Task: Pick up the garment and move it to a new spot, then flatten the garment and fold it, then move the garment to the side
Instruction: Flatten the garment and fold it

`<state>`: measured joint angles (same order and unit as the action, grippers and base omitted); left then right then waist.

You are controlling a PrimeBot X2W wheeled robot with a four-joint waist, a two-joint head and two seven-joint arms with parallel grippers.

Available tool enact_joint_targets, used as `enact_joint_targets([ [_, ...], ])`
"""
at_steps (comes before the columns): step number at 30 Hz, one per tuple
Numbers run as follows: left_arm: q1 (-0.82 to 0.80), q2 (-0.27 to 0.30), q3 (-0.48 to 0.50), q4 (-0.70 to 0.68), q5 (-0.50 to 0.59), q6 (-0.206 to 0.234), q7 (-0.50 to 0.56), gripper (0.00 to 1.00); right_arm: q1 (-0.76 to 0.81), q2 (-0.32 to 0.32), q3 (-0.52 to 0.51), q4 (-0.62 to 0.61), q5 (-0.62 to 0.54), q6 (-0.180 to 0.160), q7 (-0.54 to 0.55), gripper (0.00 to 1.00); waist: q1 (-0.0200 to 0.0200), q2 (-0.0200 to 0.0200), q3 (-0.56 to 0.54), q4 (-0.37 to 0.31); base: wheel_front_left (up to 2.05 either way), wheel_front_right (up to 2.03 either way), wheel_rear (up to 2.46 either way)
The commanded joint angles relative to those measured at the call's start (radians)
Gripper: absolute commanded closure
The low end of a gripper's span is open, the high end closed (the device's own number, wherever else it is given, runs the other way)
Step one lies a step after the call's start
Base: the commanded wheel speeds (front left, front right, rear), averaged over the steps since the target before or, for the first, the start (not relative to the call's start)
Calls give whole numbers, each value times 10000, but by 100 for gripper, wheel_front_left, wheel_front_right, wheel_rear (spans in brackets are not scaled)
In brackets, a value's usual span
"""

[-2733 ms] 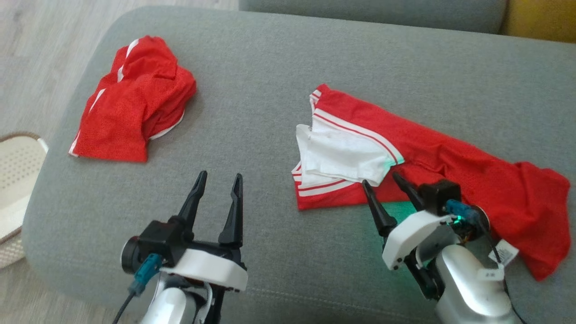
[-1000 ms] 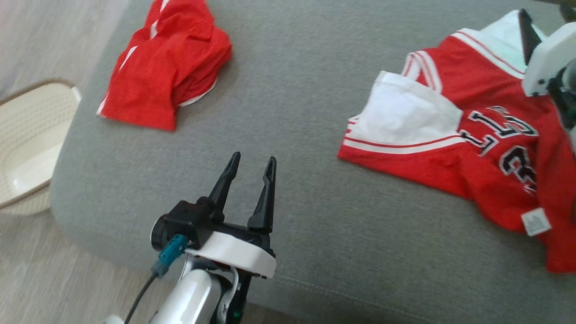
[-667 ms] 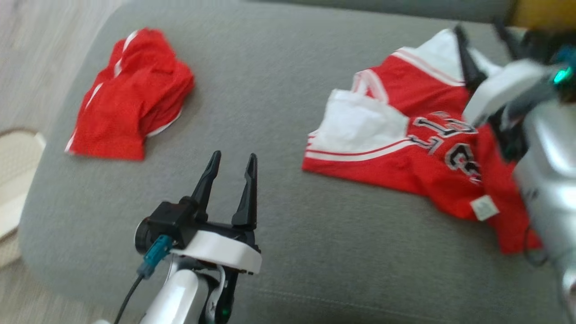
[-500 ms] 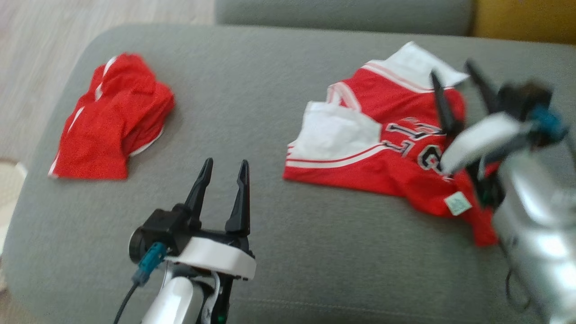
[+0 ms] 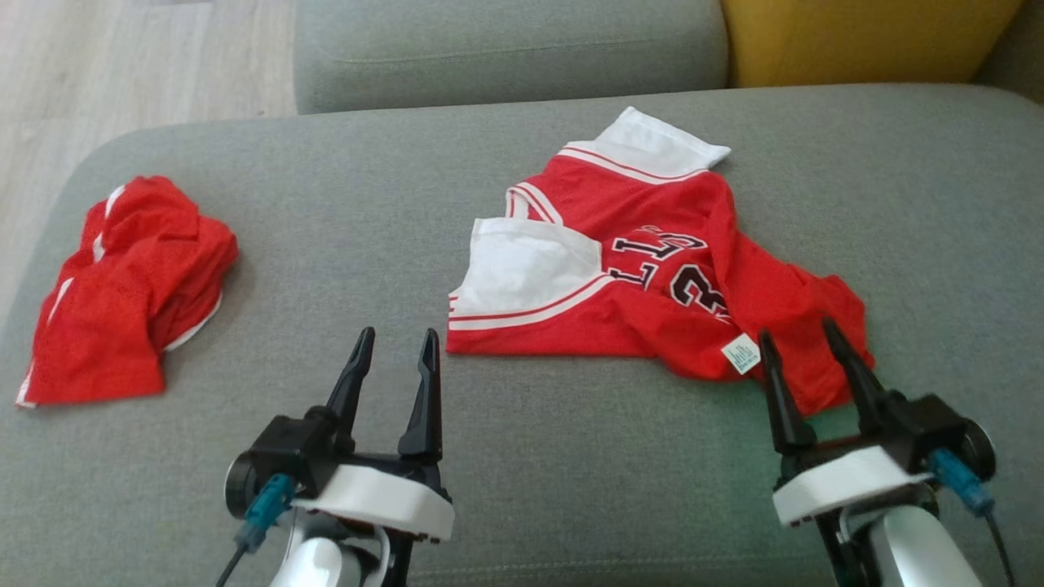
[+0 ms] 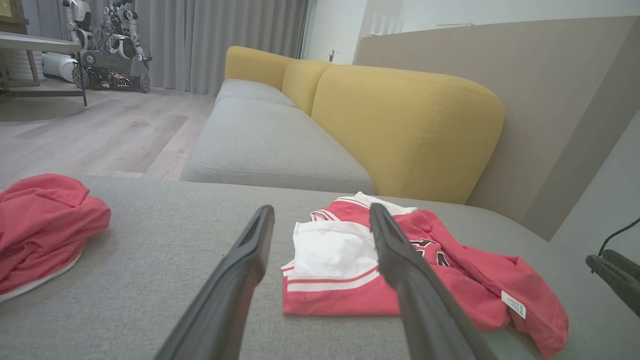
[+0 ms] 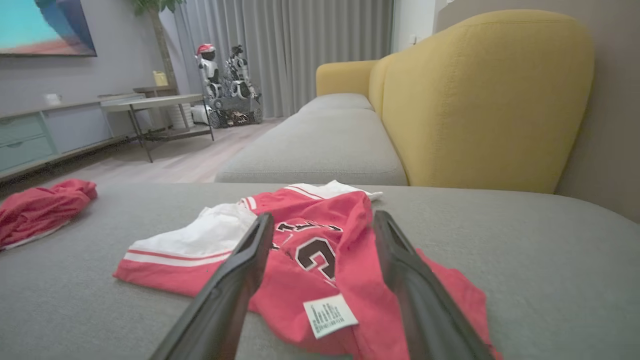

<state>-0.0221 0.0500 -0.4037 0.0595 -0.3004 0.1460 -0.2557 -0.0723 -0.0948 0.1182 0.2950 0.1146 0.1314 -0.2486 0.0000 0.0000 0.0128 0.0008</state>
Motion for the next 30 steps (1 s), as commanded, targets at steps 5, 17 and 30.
enact_joint_targets([
  [5,-407,3,347,-292,131,-101,-61,0,5,67,-397,-583,-841,-7,593,0,0,0,227,-94,0,0,0],
  [17,-785,3,235,-92,252,-302,-61,0,-144,288,-1498,831,-2120,-7,1639,0,0,0,1045,219,0,0,0],
  [30,-986,3,254,-68,306,-349,-61,0,-617,400,-1828,1646,-2518,-7,1582,100,0,0,1243,323,0,0,0],
])
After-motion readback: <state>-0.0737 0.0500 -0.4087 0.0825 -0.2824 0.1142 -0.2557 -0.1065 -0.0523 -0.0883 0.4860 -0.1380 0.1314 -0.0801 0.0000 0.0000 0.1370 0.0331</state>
